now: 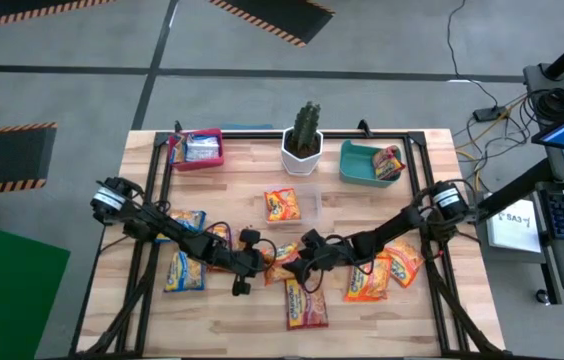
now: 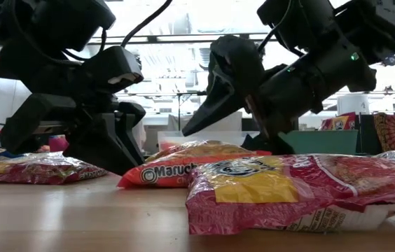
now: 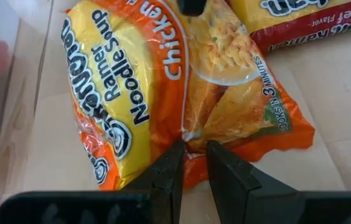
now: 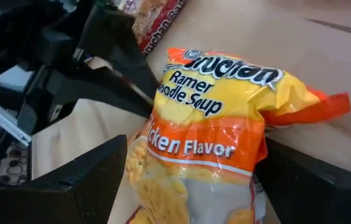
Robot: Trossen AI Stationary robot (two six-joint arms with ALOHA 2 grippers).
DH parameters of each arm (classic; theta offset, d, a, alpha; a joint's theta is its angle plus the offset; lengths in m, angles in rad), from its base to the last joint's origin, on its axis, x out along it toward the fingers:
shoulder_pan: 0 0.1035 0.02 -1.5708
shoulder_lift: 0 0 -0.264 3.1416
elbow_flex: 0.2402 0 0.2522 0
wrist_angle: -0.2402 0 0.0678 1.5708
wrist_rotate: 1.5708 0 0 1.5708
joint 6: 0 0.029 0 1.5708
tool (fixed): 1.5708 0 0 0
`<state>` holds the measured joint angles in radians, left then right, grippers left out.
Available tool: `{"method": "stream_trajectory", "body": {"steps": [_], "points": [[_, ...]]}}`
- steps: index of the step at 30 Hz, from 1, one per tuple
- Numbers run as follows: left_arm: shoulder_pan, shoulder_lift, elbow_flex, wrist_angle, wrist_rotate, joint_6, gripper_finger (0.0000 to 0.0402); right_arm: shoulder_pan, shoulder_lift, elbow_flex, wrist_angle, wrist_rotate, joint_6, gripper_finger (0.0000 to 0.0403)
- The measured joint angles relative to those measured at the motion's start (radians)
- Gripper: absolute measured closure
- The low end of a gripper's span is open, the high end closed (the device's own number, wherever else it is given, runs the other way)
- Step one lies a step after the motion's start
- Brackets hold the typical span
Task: Sort Maruchan noodles
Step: Put the orange noodle pack into the transparent bin
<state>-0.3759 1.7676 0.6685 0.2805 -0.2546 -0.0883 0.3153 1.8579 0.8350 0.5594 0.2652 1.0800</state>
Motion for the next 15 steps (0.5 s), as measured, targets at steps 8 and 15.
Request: {"method": "stream_trajectory", "body": {"steps": [8, 15], "points": [[0.000, 0.002, -0.002, 0.008, 0.001, 0.000, 0.0350, 0.001, -0.020, 0.032, 0.006, -0.014, -0.026, 0.0141], [0.000, 0.002, -0.002, 0.010, 0.001, 0.000, 0.0350, 0.001, -0.020, 0.043, -0.001, -0.003, -0.037, 0.0218]]}}
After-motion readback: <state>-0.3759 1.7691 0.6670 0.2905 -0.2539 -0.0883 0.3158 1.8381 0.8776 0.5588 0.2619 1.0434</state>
